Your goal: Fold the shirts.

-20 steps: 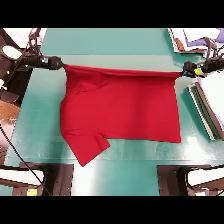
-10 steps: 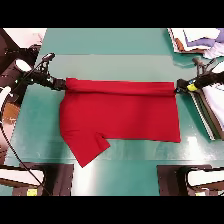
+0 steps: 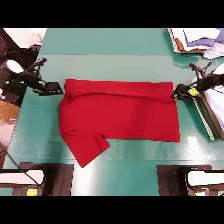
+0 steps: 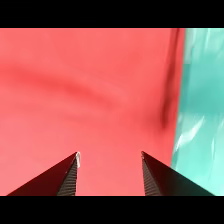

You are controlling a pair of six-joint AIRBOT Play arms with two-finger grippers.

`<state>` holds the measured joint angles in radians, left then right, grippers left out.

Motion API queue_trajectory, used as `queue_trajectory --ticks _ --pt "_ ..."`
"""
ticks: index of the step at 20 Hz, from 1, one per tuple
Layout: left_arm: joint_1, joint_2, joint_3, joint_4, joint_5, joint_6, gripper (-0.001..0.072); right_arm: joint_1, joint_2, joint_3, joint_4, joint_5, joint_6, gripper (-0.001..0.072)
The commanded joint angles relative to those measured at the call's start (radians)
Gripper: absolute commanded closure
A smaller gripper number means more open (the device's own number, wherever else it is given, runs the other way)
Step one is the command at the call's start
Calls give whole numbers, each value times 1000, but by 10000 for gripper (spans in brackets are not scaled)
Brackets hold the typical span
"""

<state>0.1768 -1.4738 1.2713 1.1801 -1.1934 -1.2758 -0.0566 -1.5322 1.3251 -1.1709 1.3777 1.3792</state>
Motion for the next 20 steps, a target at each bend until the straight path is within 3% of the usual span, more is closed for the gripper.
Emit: queue_trajectory --ticks 1,5,9,20 --pt "61 160 -122 24 -114 -37 73 -45 130 -76 1 90 -19 260" --pt "62 391 -448 -57 -148 -104 74 -53 298 -225 1 -21 -19 260" --pt "62 526 -713 -120 -129 -113 74 -53 373 -294 1 -61 -19 261" --pt "62 534 -895 -287 0 -65 76 -53 399 -292 2 -64 -19 263"
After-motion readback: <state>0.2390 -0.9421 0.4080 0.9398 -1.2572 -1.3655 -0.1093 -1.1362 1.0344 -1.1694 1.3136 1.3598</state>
